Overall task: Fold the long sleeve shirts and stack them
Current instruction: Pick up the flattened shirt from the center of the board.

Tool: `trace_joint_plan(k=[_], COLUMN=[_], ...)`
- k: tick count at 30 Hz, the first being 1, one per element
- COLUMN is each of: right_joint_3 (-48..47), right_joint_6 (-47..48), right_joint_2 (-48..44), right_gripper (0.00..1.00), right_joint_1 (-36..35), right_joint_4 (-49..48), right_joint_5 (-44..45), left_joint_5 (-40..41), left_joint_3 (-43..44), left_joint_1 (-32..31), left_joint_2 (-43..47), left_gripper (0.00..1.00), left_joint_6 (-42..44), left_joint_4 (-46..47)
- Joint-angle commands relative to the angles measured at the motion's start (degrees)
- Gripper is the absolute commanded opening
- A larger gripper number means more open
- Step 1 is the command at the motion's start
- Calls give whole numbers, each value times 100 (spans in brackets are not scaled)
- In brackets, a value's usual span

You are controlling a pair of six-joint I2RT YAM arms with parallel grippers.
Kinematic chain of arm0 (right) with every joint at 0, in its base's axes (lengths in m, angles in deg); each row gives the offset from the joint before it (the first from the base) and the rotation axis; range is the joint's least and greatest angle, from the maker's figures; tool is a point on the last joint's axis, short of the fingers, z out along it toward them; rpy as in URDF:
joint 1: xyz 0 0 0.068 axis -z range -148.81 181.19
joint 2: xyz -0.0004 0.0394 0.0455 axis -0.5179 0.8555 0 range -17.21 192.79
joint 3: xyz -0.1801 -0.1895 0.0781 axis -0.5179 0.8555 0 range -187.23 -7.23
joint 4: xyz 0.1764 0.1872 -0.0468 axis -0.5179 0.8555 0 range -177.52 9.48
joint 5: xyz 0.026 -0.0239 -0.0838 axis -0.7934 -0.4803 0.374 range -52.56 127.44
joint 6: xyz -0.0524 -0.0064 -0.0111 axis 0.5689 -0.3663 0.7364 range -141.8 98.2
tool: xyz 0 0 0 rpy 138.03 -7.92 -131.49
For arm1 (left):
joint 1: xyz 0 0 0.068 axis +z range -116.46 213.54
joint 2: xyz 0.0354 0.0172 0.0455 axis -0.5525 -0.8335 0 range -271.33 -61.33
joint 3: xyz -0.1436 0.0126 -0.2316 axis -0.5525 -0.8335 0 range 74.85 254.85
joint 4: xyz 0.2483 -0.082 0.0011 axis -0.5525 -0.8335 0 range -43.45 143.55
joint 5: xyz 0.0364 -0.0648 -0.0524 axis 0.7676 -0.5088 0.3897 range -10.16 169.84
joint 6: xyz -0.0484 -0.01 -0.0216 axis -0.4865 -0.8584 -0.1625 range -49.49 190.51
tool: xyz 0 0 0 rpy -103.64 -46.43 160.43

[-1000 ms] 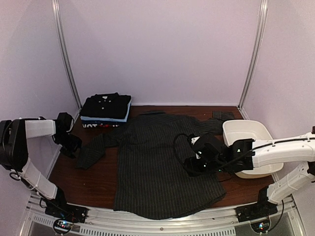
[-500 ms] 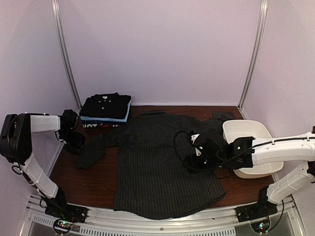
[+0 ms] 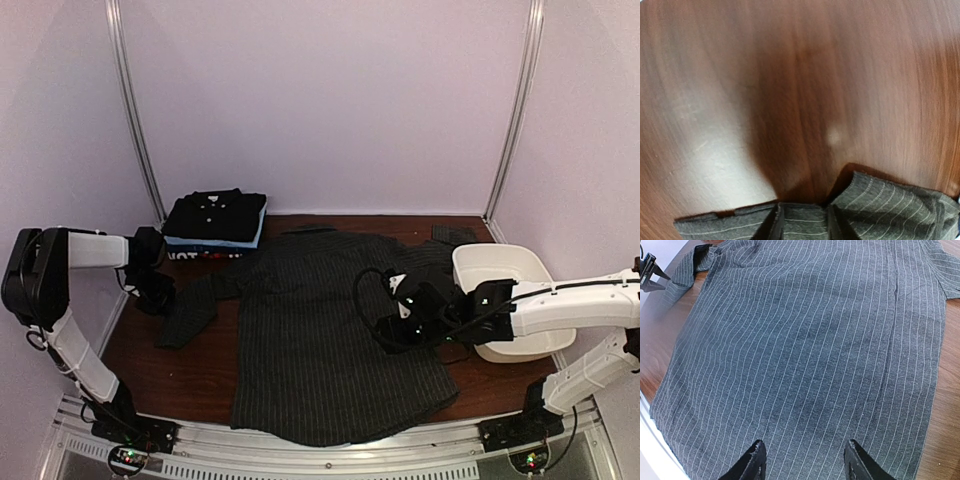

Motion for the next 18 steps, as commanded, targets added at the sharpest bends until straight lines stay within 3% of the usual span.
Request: trace_joint_plan(k=[1, 5, 11, 18], right_joint_3=[91, 99, 110, 89], right_joint_6=[7, 3, -18, 14], right_joint_2=[-141, -141, -150, -246], right_gripper=[55, 54, 54, 54], right_joint_1=[40, 41, 52, 48], right_joint_4=[-82, -92, -120, -111], right_joint_5=[-36, -70, -93, 5], left_joint_5=[111, 189, 498, 985], left_joint_3=[45, 32, -26, -152], left_joint_1=[-44, -63, -333, -1079], left_joint_2=[27, 179, 718, 1767], left_gripper=[19, 0, 0, 0], left_joint_6=[66, 292, 675, 1122], left_joint_4=[-41, -41, -161, -250])
